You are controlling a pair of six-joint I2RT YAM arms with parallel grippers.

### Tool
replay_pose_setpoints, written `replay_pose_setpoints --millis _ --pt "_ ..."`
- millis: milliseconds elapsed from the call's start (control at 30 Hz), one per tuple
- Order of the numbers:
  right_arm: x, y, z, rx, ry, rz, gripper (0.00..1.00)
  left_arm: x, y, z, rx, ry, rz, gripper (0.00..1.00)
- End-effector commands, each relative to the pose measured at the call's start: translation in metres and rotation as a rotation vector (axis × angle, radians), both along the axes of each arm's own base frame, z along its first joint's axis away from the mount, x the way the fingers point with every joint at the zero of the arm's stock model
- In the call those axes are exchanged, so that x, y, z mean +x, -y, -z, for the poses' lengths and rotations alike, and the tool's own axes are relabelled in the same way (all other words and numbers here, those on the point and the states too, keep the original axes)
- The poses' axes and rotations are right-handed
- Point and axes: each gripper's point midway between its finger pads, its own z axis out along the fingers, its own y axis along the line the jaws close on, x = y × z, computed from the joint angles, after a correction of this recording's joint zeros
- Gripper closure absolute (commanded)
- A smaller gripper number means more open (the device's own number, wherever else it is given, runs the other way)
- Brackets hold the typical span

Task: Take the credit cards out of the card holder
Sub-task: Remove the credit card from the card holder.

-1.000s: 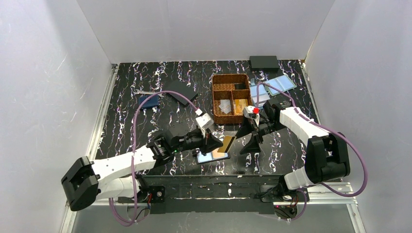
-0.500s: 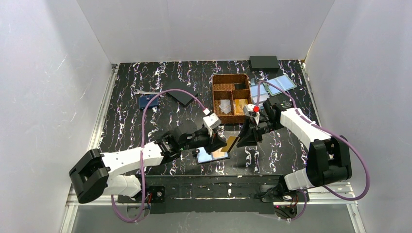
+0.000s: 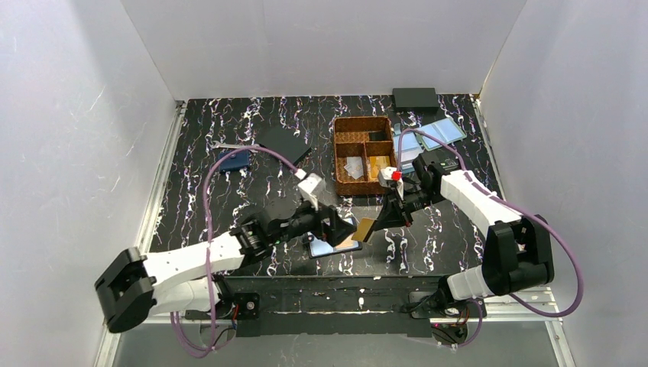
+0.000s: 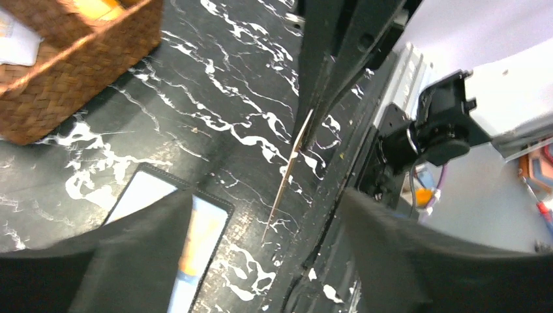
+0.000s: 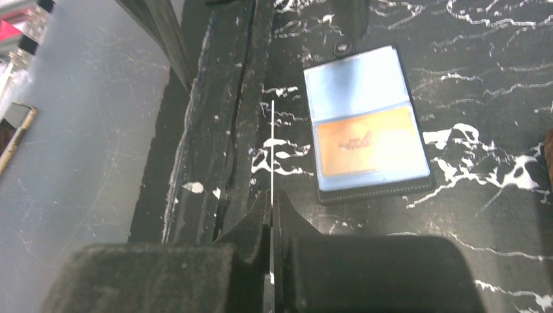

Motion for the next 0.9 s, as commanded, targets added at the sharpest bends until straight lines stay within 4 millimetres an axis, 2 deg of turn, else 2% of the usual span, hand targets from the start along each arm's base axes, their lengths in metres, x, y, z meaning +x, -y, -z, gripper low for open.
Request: replay_pose_setpoints --millis 0,133,300,400,467,633,767,867 --pt "0.014 0.006 -0.009 -0.073 0.122 0.019 0.99 0.015 -0.035 -0.019 -0.197 -0.161 -0.284 0.02" --pt "0.032 0.012 -0.017 -0.130 0.237 0.091 0.99 0.003 -0.054 -0.018 -0.368 -0.367 -0.355 0.02" --pt "0.055 0.024 -0.054 -0.174 0.498 0.180 0.99 -0.016 -0.059 -0.024 -0.504 -0.550 -0.327 0.02" --pt "0.056 0.027 -0.073 -0.175 0.575 0.174 0.99 -0.018 -0.058 -0.031 -0.566 -0.612 -0.321 0.02" --pt "0.052 0.032 -0.080 -0.167 0.542 0.150 0.99 -0.019 -0.054 -0.038 -0.605 -0.651 -0.304 0.02" --pt "0.058 0.036 -0.082 -0.153 0.557 0.167 0.99 -0.022 -0.035 -0.054 -0.651 -0.774 -0.248 0.02" --pt "0.051 0.037 -0.076 -0.132 0.607 0.127 0.99 -0.015 -0.030 -0.054 -0.681 -0.864 -0.287 0.02" --pt "0.042 0.036 -0.071 -0.113 0.621 0.107 0.99 -0.008 -0.028 -0.046 -0.702 -0.942 -0.340 0.02"
